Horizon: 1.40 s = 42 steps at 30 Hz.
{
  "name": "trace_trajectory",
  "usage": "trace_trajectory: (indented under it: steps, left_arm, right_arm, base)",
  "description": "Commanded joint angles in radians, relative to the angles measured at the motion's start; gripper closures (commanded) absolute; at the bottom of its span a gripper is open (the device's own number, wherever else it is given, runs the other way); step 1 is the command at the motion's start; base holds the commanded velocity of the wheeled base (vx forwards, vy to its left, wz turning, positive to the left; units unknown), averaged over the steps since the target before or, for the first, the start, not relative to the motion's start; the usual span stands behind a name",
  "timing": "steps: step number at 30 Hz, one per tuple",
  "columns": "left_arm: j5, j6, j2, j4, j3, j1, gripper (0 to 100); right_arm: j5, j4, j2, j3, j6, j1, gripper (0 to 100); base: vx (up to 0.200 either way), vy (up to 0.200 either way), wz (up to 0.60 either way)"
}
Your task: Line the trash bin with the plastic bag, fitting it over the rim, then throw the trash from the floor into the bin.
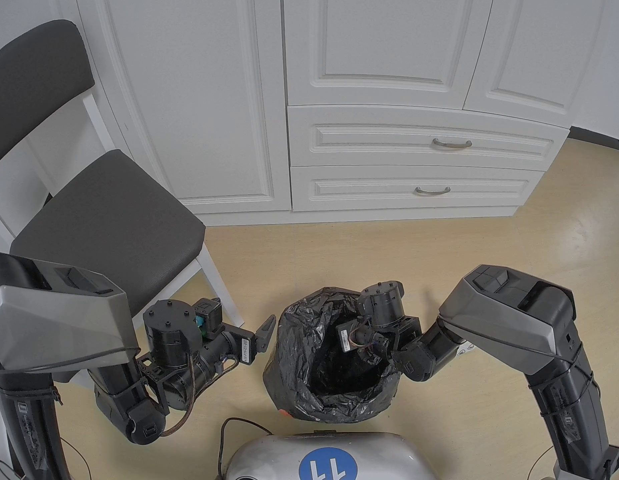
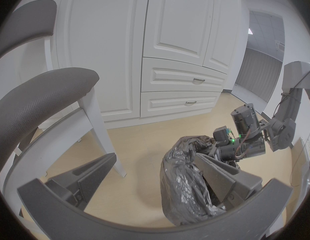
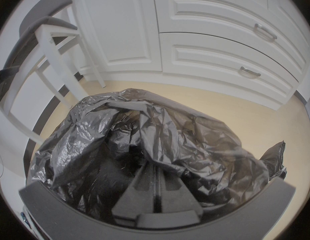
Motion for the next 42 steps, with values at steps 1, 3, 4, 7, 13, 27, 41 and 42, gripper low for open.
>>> trace_trajectory:
  steps: [1, 3, 4, 7, 13, 27, 41, 42]
  left_arm:
    - [0.0, -0.001, -0.01, 0.0, 0.005, 0.0, 0]
    - [0.002, -0.003, -0.01, 0.0, 0.007, 0.0, 0]
    - [0.002, -0.003, -0.01, 0.0, 0.007, 0.0, 0]
    - [0.003, -0.003, -0.01, 0.0, 0.01, 0.0, 0]
    - [0.003, -0.001, -0.01, 0.0, 0.021, -0.006, 0]
    - [0.003, 0.005, -0.01, -0.001, 0.059, -0.049, 0]
    - [0.074, 0.009, -0.143, 0.0, 0.13, -0.15, 0]
    - [0.072, 0.008, -0.168, 0.0, 0.145, -0.168, 0]
  right_arm:
    - [-0.013, -0.006, 0.036, -0.051, 0.019, -0.003, 100]
    - [-0.015, -0.008, 0.036, -0.064, 0.038, -0.003, 100]
    - [-0.015, -0.009, 0.036, -0.07, 0.044, -0.003, 100]
    - [-0.016, -0.008, 0.017, -0.054, 0.055, 0.0, 100]
    - [0.001, 0.006, -0.049, 0.089, -0.025, -0.002, 100]
    - [0.197, -0.086, -0.382, 0.437, -0.137, 0.0, 100]
    - [0.105, -0.27, -0.753, 0.805, -0.166, -0.035, 0]
    - [0.09, -0.282, -0.776, 0.831, -0.168, -0.046, 0]
  base:
    - [0.0, 0.0, 0.0]
    - [0.0, 0.0, 0.0]
    - [0.0, 0.0, 0.0]
    - [0.0, 0.0, 0.0]
    - [0.0, 0.0, 0.0]
    - [0.0, 0.0, 0.0]
    - [0.0, 0.0, 0.0]
    - [0.0, 0.0, 0.0]
